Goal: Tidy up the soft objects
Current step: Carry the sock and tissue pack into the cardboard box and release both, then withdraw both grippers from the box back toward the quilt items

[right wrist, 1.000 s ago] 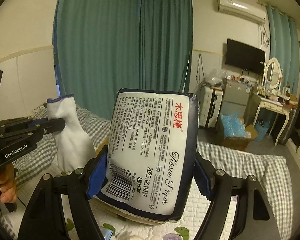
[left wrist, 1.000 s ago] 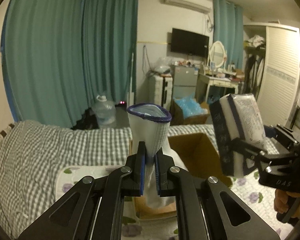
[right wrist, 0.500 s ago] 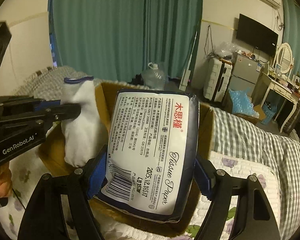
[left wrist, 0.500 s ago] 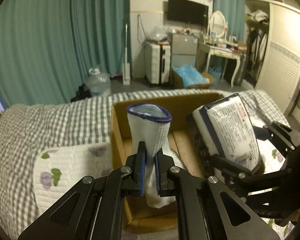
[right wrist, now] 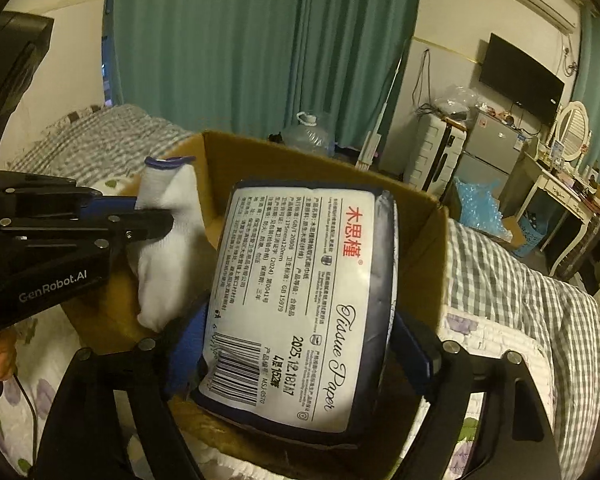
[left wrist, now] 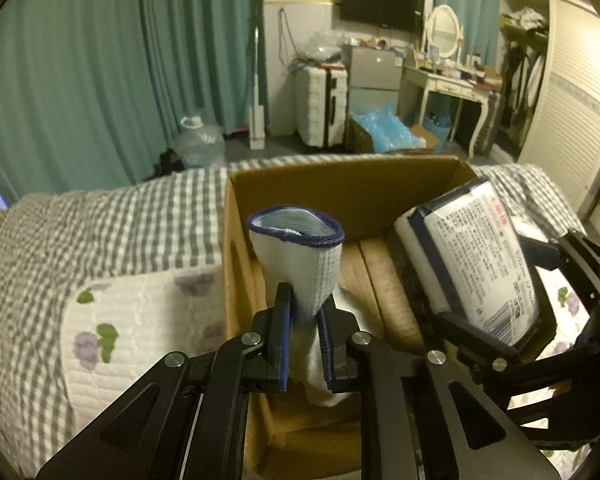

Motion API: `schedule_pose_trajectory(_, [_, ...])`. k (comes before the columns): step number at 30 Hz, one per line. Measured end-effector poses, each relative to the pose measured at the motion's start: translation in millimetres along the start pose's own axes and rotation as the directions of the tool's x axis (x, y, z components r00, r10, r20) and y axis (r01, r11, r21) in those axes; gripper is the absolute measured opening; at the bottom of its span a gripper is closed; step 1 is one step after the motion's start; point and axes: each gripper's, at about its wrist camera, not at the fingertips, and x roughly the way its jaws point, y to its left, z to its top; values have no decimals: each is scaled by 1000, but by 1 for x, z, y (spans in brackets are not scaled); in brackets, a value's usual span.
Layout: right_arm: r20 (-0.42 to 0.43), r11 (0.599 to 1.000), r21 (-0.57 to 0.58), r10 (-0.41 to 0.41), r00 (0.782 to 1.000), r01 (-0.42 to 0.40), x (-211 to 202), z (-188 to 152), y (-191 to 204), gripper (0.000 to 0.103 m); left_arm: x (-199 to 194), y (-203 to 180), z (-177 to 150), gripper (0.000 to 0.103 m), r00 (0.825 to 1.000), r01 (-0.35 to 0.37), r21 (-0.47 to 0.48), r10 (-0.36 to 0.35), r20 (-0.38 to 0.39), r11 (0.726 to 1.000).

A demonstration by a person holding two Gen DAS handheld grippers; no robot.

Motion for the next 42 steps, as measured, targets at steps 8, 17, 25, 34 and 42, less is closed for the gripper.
schedule_pose_trajectory(8, [91, 998, -10, -53, 994, 54, -44, 12, 2, 88, -43, 8, 10, 74, 993, -37, -36, 41, 114, 999])
schedule_pose_trajectory(17, [173, 998, -4, -67, 983, 69, -108, 20, 8, 90, -104, 25, 16, 87, 969, -68, -112, 92, 228, 991])
schedule_pose_trajectory(25, [233, 998, 22, -58, 971, 54, -168, 21, 19, 95, -162, 23, 8, 87, 949, -70, -105, 98, 300, 992])
schedule_pose_trajectory(34, [313, 998, 16, -57, 948, 55, -238, 13, 36, 103, -220, 16, -3, 98, 914, -101, -107, 135, 383, 989])
schedule_pose_trajectory(42, [340, 999, 17, -48, 939, 45, -274, 2, 49, 103, -247, 20, -22, 98, 905, -83, -123, 126, 406, 989])
